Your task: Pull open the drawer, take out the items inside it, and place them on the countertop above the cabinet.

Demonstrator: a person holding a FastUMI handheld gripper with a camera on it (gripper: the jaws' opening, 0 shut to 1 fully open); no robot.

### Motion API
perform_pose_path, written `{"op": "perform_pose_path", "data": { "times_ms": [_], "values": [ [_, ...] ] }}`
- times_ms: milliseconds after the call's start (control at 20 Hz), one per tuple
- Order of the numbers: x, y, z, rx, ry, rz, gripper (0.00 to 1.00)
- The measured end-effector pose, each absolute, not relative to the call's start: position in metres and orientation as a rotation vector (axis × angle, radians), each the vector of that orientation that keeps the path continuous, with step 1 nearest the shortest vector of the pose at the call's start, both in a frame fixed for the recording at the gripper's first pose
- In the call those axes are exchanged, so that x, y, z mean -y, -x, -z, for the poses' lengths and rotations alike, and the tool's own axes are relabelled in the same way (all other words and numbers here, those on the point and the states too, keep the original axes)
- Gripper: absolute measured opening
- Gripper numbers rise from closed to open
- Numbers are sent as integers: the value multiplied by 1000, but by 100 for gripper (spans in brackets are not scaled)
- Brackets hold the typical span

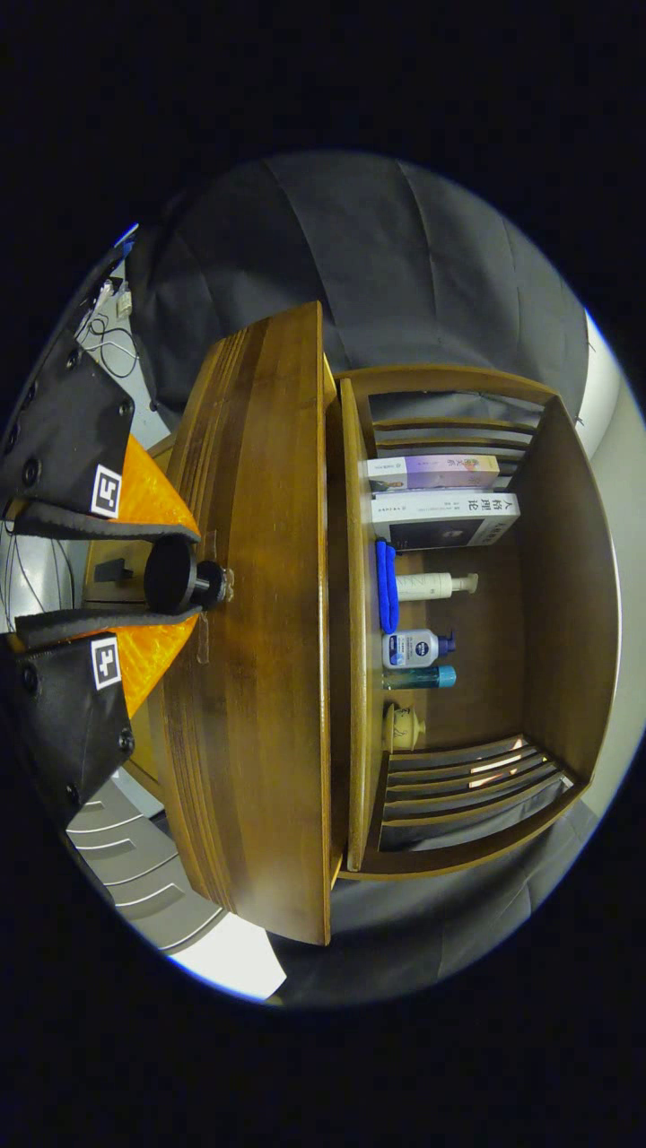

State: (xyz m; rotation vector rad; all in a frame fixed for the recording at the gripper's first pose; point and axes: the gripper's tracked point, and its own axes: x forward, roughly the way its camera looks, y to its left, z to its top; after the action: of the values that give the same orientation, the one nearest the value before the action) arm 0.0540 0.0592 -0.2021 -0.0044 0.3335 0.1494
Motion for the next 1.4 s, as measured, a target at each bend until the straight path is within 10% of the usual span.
{"op": "perform_pose_path", "data": {
  "times_ms": [1400],
  "values": [
    [-69,49,212,-359,37,-218,39]
  ]
}}
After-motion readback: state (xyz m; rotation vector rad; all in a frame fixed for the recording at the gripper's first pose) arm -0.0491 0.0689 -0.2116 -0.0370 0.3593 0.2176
